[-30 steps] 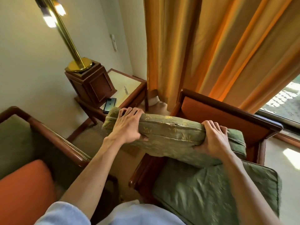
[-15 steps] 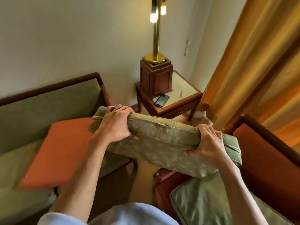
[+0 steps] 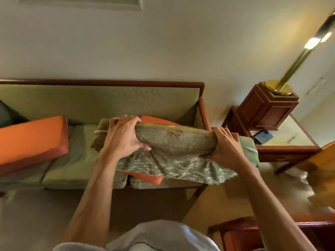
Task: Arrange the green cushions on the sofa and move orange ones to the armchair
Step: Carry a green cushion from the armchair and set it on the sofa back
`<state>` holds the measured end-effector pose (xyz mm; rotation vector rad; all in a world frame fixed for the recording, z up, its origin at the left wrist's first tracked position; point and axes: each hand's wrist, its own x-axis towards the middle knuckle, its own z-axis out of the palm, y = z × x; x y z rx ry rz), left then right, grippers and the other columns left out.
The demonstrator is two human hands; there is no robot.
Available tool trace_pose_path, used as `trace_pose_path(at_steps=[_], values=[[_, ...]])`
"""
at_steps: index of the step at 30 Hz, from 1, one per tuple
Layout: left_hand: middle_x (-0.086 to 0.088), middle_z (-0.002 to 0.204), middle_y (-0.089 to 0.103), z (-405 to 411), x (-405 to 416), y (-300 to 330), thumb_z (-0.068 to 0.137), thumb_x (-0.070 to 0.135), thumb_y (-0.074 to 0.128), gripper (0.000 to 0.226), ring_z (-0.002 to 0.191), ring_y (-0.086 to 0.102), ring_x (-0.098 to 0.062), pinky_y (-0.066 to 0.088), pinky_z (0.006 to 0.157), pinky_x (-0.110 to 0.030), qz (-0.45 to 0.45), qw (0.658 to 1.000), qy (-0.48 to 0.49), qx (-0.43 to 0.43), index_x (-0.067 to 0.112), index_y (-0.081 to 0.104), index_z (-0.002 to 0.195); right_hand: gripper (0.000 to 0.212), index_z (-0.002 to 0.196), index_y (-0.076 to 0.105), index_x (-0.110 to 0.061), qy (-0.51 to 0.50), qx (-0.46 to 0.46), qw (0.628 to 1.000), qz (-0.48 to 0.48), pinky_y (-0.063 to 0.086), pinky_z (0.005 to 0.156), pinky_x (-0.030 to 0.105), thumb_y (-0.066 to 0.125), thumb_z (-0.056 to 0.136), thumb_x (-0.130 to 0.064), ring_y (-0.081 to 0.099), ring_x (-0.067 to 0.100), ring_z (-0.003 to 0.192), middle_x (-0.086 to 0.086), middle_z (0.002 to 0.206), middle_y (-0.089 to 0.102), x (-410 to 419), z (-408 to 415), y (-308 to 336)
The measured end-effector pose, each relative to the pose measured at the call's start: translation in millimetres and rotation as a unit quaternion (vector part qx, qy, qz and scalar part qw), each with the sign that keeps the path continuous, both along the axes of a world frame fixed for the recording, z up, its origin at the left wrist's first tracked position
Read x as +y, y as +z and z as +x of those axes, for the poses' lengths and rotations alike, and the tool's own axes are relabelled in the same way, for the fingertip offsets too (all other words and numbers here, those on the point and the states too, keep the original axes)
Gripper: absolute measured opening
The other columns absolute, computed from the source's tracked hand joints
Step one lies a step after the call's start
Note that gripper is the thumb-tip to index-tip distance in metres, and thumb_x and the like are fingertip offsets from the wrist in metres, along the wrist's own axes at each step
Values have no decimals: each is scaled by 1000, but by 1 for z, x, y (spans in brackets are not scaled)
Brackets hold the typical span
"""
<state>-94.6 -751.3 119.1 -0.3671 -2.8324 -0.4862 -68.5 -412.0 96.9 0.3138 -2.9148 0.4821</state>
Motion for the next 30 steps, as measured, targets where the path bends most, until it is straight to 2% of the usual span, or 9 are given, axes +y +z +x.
trace_pose_path(at_steps=[8, 13, 16, 18, 20, 22, 23, 27, 30], values=[[2, 112, 65, -31, -101, -4, 40, 69, 90, 90, 106, 55, -21, 33, 97, -41, 27, 998, 59, 18, 21, 59, 110, 80, 113, 51, -17, 61, 4, 998, 13, 31, 94, 40, 91, 53, -52, 47, 22, 108, -2, 113, 55, -98, -78, 16], [5, 112, 60, -80, -134, -14, 40, 70, 89, 92, 108, 52, -19, 33, 97, -42, 39, 996, 79, -15, 22, 58, 111, 83, 115, 53, -13, 83, 10, 996, 8, 35, 100, 45, 91, 53, -53, 48, 26, 109, 2, 115, 57, -130, -144, 6], [4, 119, 56, -117, -139, -39, 46, 62, 92, 94, 114, 48, -19, 31, 102, -40, 15, 994, 87, -70, 21, 52, 120, 85, 116, 52, -14, 74, -28, 997, 26, 35, 98, 44, 89, 53, -57, 47, 26, 111, 2, 117, 56, -143, -185, -27], [-2, 139, 49, -138, -141, -75, 55, 58, 91, 103, 130, 42, -24, 27, 112, -42, -32, 980, 91, -173, 18, 41, 136, 87, 121, 50, -13, 78, -84, 992, 51, 34, 101, 44, 88, 55, -55, 47, 28, 116, 4, 121, 54, -150, -202, -65], [-6, 164, 19, -149, -136, -117, 64, 58, 87, 125, 151, 17, -27, 11, 123, -47, -97, 945, 89, -300, 16, 13, 156, 92, 133, 42, -10, 74, -146, 984, 77, 27, 112, 44, 83, 62, -50, 42, 32, 127, 8, 132, 49, -156, -204, -110], [-1, 166, -14, -157, -127, -150, 67, 61, 84, 142, 154, -14, -27, -8, 123, -52, -152, 928, 113, -322, 16, -17, 157, 104, 144, 30, -8, 62, -140, 984, 90, 14, 120, 46, 79, 64, -52, 32, 35, 136, 11, 141, 41, -157, -205, -139], [-2, 166, -17, -165, -124, -156, 69, 62, 82, 143, 153, -19, -27, -12, 122, -53, -159, 930, 138, -303, 16, -21, 156, 109, 148, 26, -8, 62, -127, 986, 94, 10, 122, 48, 78, 64, -54, 28, 35, 139, 11, 145, 38, -155, -213, -142], [-5, 168, -5, -195, -132, -155, 75, 48, 83, 130, 154, -16, -25, -8, 123, -53, -127, 932, 164, -296, 19, -12, 159, 122, 155, 12, -20, 116, -176, 972, 100, 1, 123, 48, 81, 64, -62, 11, 27, 150, 5, 159, 23, -125, -261, -133], [-3, 168, 1, -203, -135, -156, 70, 45, 87, 130, 154, -12, -23, -6, 124, -50, -110, 933, 174, -296, 22, -5, 159, 132, 156, 5, -28, 95, -230, 960, 130, 0, 118, 60, 85, 57, -63, 0, 27, 152, 0, 162, 13, -88, -290, -133]])
